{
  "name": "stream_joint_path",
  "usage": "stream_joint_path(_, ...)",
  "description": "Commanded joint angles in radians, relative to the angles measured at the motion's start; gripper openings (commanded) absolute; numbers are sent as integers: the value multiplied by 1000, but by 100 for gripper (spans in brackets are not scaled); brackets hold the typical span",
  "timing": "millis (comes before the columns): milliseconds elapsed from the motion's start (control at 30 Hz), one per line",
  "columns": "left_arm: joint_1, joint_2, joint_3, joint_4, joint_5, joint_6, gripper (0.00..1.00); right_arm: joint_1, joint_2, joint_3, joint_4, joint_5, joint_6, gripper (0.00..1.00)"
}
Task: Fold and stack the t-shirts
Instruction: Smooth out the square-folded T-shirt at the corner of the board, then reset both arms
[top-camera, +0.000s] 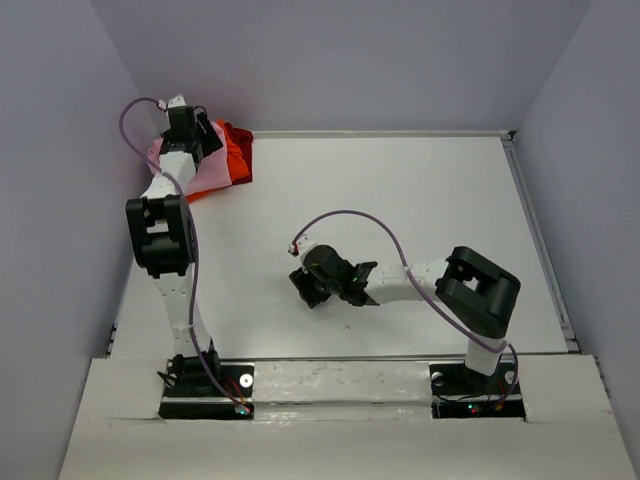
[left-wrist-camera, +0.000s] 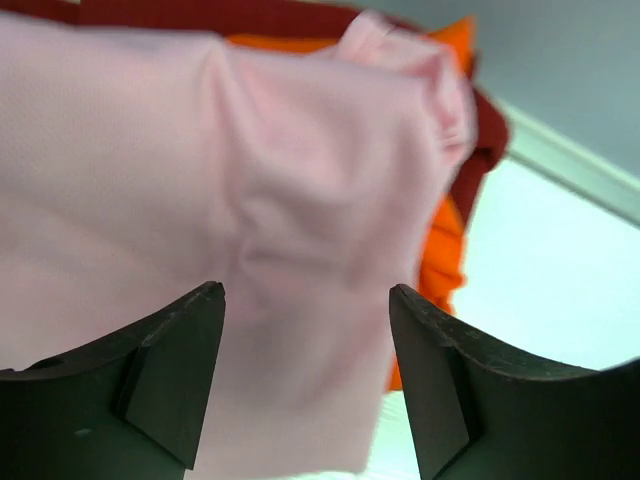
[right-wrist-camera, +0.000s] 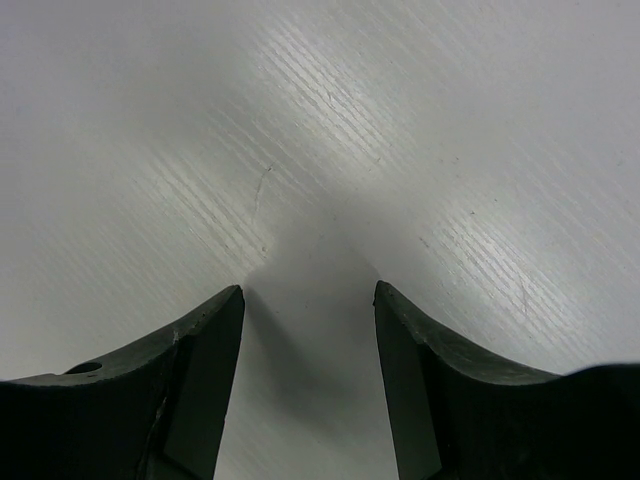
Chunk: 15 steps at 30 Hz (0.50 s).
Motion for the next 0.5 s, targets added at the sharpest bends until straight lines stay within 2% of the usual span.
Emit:
stream_joint_path(0, -39, -273, 69, 42, 19, -21, 76, 37, 64, -64, -81, -144, 43, 60)
stream_joint_path(67, -70, -374, 8, 68, 15, -28, 76, 37, 59, -67, -73, -147, 45, 61)
stream_joint_path(100, -105, -509, -118, 131, -20, -6, 76, 37, 61, -69, -72, -146, 54, 60)
stream_joint_path(133, -139, -511, -119, 131, -21, -6, 76, 37, 61, -69, -72, -146, 55, 60)
stream_joint_path(233, -214, -612, -260, 151, -47, 8, 76, 37, 52, -81, -66, -133, 83, 60)
stream_joint_path(333, -313, -704, -400, 142, -146, 87, 76, 37, -6, -104, -29, -98, 97, 61)
stream_joint_path(367, -387, -731, -491, 153, -198, 100, 76, 37, -28, -116, -26, -84, 100, 61)
stream_joint_path(467, -482, -827, -645, 214, -215, 111, 76, 37, -129, -130, -26, 31, 117, 64)
